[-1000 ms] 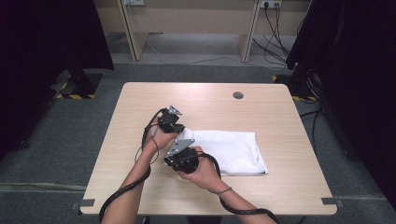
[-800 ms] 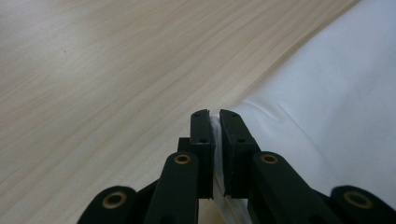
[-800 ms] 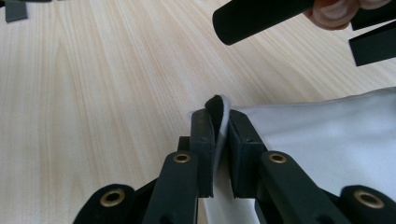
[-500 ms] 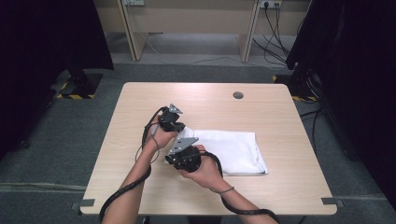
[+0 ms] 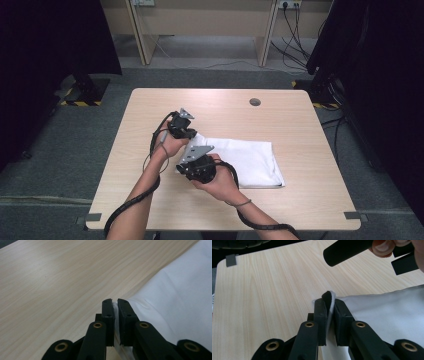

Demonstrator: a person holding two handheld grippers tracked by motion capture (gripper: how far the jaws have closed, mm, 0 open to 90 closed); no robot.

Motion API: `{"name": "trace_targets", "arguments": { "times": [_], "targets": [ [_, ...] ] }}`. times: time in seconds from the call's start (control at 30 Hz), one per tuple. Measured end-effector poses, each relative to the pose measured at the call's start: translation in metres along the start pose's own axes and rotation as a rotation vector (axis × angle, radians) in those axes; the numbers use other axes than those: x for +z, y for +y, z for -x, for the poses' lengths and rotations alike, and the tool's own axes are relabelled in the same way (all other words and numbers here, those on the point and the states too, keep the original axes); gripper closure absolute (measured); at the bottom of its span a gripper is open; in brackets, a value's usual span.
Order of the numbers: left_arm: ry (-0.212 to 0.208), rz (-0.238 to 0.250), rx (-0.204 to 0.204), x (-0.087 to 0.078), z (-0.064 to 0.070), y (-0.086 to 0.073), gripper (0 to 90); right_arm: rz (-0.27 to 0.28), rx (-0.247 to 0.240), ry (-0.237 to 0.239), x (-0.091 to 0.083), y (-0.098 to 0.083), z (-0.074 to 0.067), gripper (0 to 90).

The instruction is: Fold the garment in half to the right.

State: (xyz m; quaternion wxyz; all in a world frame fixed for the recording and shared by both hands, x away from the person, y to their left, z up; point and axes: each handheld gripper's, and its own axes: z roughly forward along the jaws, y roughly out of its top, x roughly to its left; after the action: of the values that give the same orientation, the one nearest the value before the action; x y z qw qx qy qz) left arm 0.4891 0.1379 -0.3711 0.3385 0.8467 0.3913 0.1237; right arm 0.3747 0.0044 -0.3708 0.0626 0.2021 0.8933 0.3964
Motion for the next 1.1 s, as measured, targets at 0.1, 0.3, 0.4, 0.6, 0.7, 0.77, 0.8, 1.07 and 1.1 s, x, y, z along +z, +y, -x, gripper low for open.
{"name": "trace_targets", "arguments": {
  "times": [0.1, 0.3, 0.4, 0.6, 0.7, 0.77, 0.8, 1.07, 1.1],
  "targets": [
    [0.005, 0.001, 0.001, -0.003, -0.001, 0.001, 83.7, 0.009, -0.003, -0.002, -0.001, 0.002, -0.002, 82.4],
    [0.017, 0.004, 0.008, -0.008, -0.002, 0.002, 83.7, 0.019, -0.007, -0.002, -0.003, 0.008, -0.003, 82.3],
    [0.019, 0.005, 0.01, -0.01, -0.002, 0.003, 83.7, 0.025, -0.007, -0.002, -0.004, 0.01, -0.003, 82.4],
    [0.023, 0.0, 0.019, -0.014, -0.002, 0.007, 83.7, 0.035, -0.009, 0.0, -0.007, 0.015, -0.004, 82.4],
    [0.023, 0.0, 0.019, -0.014, -0.002, 0.007, 83.7, 0.043, -0.008, 0.002, -0.008, 0.017, -0.004, 82.5],
    [0.027, -0.003, 0.022, -0.015, -0.002, 0.007, 83.7, 0.043, -0.008, 0.002, -0.008, 0.017, -0.004, 82.5],
    [0.027, -0.003, 0.022, -0.016, -0.002, 0.007, 83.7, 0.043, -0.01, 0.002, -0.008, 0.018, -0.004, 82.5],
    [0.035, -0.003, 0.024, -0.02, -0.004, 0.008, 83.7, 0.048, -0.011, 0.006, -0.008, 0.022, -0.005, 82.5],
    [0.036, -0.003, 0.025, -0.02, -0.004, 0.008, 83.7, 0.048, -0.012, 0.006, -0.008, 0.023, -0.006, 82.5]
  ]
}}
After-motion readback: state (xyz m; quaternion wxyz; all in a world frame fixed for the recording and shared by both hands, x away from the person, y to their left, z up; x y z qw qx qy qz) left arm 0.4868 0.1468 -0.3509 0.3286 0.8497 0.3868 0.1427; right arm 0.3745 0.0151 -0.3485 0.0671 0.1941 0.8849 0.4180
